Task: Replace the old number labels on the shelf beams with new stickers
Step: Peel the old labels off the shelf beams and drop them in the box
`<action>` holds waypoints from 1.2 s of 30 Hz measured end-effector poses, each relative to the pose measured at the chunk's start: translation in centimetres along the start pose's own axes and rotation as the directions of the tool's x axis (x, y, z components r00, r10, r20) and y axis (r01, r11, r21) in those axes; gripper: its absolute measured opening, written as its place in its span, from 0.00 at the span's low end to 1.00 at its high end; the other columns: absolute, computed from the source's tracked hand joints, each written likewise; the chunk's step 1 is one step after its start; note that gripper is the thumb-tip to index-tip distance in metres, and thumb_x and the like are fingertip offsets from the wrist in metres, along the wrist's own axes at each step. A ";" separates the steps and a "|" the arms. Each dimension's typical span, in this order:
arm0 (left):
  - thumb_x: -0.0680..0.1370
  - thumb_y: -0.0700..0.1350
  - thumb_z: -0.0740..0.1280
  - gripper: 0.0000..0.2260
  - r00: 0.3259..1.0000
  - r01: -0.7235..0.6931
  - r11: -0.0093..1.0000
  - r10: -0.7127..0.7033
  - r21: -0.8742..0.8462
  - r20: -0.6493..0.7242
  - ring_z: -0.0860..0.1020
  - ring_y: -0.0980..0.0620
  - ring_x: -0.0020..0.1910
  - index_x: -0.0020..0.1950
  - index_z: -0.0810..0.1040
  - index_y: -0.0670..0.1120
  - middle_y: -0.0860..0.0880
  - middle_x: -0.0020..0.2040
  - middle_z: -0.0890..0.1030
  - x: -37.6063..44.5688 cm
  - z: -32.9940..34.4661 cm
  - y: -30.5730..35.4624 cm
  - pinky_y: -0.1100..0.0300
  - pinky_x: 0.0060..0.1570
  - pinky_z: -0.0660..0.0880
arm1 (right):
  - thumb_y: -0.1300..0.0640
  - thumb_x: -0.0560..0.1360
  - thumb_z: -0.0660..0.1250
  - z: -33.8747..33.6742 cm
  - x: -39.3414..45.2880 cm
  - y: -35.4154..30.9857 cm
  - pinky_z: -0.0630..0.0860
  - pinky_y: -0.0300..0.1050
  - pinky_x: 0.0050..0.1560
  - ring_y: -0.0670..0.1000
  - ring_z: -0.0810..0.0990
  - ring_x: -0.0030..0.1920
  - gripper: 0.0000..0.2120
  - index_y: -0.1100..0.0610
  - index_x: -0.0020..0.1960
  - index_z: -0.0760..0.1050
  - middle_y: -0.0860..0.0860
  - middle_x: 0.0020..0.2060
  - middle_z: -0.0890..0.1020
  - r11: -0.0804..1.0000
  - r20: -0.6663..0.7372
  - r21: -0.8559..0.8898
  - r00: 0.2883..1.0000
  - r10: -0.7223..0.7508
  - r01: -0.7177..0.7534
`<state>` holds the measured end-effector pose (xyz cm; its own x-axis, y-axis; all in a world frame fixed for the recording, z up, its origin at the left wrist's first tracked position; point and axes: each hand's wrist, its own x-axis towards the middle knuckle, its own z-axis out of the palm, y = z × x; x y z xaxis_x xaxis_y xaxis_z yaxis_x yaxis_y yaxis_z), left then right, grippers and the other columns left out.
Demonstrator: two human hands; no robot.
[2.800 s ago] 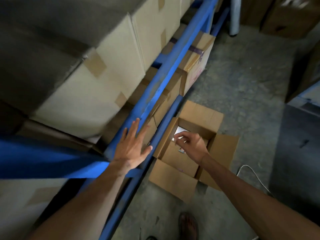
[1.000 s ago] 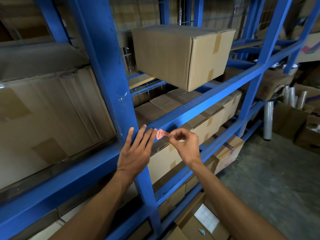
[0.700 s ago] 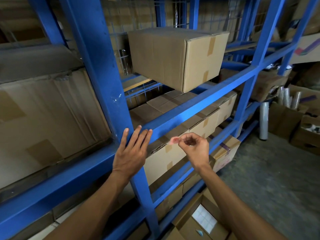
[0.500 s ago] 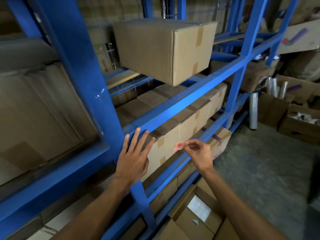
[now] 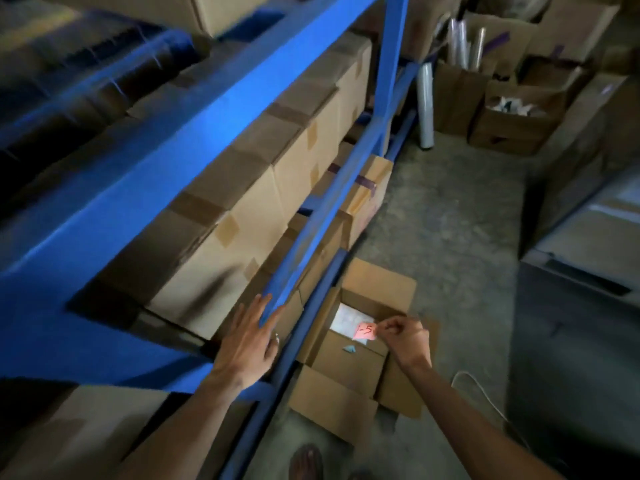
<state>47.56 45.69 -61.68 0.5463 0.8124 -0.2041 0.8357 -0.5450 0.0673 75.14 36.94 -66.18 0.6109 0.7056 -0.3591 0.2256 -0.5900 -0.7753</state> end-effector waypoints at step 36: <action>0.73 0.58 0.60 0.25 0.972 -0.172 0.981 0.184 0.092 -0.144 0.47 0.43 0.82 0.67 0.78 0.48 0.41 0.82 0.50 11.2 14.6 -5.1 0.41 0.77 0.54 | 0.52 0.78 0.62 15.7 13.9 15.3 0.79 0.50 0.53 0.59 0.80 0.53 0.12 0.55 0.55 0.81 0.58 0.54 0.81 0.881 0.097 -0.458 0.979 0.177 -0.114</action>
<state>48.60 54.54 -78.57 0.6928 0.7197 -0.0452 0.7207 -0.6931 0.0112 75.20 43.89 -91.21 0.5648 0.6244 -0.5395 0.4768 -0.7805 -0.4043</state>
